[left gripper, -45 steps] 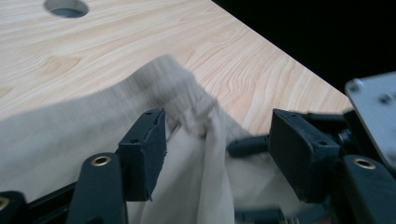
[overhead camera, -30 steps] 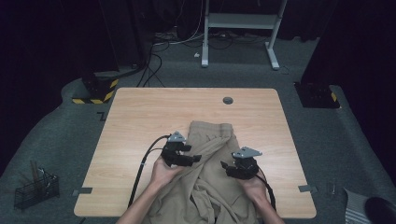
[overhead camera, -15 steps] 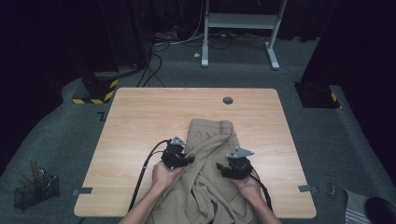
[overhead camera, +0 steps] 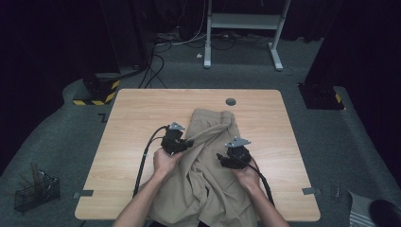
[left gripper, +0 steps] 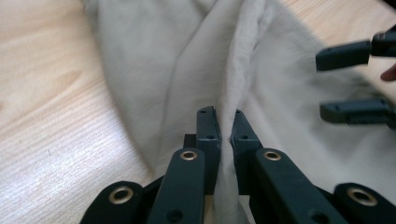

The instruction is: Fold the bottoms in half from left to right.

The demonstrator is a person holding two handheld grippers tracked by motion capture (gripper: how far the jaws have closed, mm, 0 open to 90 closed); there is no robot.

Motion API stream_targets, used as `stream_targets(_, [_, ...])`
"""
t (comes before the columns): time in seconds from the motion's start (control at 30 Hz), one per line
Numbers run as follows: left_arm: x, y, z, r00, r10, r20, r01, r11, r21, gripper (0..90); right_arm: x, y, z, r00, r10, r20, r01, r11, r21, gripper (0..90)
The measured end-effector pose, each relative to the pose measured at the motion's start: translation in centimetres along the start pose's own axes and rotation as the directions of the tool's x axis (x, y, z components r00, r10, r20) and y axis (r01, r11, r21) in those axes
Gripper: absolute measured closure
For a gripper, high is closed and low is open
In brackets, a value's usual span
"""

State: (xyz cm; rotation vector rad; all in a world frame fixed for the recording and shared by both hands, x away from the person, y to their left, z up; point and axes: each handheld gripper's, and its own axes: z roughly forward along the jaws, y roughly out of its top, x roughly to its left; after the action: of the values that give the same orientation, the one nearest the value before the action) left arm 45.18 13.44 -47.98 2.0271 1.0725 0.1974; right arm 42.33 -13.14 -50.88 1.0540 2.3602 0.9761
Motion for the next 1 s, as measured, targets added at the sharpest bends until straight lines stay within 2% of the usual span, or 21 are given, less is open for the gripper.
stream_targets(0.1, [-0.5, 0.2, -0.9, 0.9996, 0.019, 0.020, -0.018, 0.9996, -0.022, 86.7, 1.0, -0.4, -1.6, 0.9986, -0.004, -0.052, 0.003, 1.000, -0.030, 39.7])
stream_targets(0.17, [-0.9, 0.2, -1.1, 0.9991, 0.020, 0.038, -0.019, 0.9994, -0.030, 87.0, 1.3, -0.8, -1.8, 0.9971, 0.001, -0.077, -0.002, 1.000, -0.017, 39.3])
stream_targets(0.23, [-1.2, -0.1, -1.0, 0.9981, 0.008, 0.061, -0.006, 0.9992, -0.039, 87.0, 1.4, -1.3, -1.4, 0.9979, -0.004, -0.065, 0.004, 1.000, 0.005, 39.0])
stream_targets(0.33, [-1.4, -1.0, 0.1, 0.9948, -0.035, 0.096, 0.039, 0.9985, -0.038, 87.1, 1.2, -1.9, -0.5, 0.9982, 0.026, -0.053, -0.025, 0.999, 0.020, 38.9])
stream_targets(0.37, [-1.3, -1.1, 0.4, 0.9949, -0.032, 0.095, 0.034, 0.9990, -0.029, 87.1, 1.4, -1.9, -0.3, 0.9992, 0.015, -0.036, -0.014, 1.000, 0.008, 39.6])
stream_targets(0.43, [-1.2, -1.3, 1.2, 0.9927, -0.059, 0.105, 0.061, 0.9980, -0.016, 87.1, 1.5, -1.9, -0.2, 0.9994, -0.002, -0.034, 0.002, 1.000, -0.002, 39.8])
stream_targets(0.5, [-1.0, -1.4, 1.9, 0.9928, -0.073, 0.095, 0.075, 0.9972, -0.010, 87.1, 1.4, -1.9, 0.0, 0.9992, 0.000, -0.039, 0.000, 1.000, -0.009, 39.8])
stream_targets(0.53, [-0.8, -1.3, 2.4, 0.9953, -0.072, 0.066, 0.072, 0.9974, 0.000, 87.1, 1.3, -1.8, 0.1, 0.9994, 0.000, -0.036, 0.000, 1.000, -0.010, 39.8])
stream_targets(0.6, [-0.3, -1.1, 3.2, 0.9957, -0.090, 0.021, 0.090, 0.9960, 0.007, 86.9, 1.0, -1.4, 0.5, 0.9996, 0.000, -0.029, 0.000, 1.000, -0.011, 39.8])
stream_targets(0.67, [0.7, -1.0, 4.3, 0.9921, -0.126, 0.002, 0.126, 0.9919, 0.019, 86.5, 0.7, -0.8, 1.1, 0.9997, -0.008, -0.024, 0.007, 1.000, -0.014, 39.8])
stream_targets(0.73, [1.6, -0.5, 4.8, 0.9842, -0.177, -0.004, 0.177, 0.9842, -0.004, 85.8, 0.1, 0.0, 2.1, 0.9999, -0.009, -0.009, 0.009, 1.000, -0.016, 39.7])
stream_targets(0.8, [2.1, 0.2, 4.9, 0.9837, -0.175, -0.043, 0.174, 0.9846, -0.012, 81.3, -0.5, 0.8, 2.9, 1.0000, -0.001, -0.002, 0.001, 1.000, -0.015, 39.7])
stream_targets(0.9, [2.3, 0.6, 4.2, 0.9823, -0.180, -0.053, 0.179, 0.9836, -0.023, 65.4, -1.1, 1.4, 3.6, 0.9999, 0.012, -0.006, -0.012, 1.000, -0.012, 39.8])
stream_targets(1.0, [1.8, 0.5, 2.3, 0.9749, -0.221, 0.025, 0.222, 0.9740, -0.043, 50.6, -1.0, 1.1, 2.9, 0.9997, 0.022, 0.013, -0.022, 1.000, -0.007, 39.3])
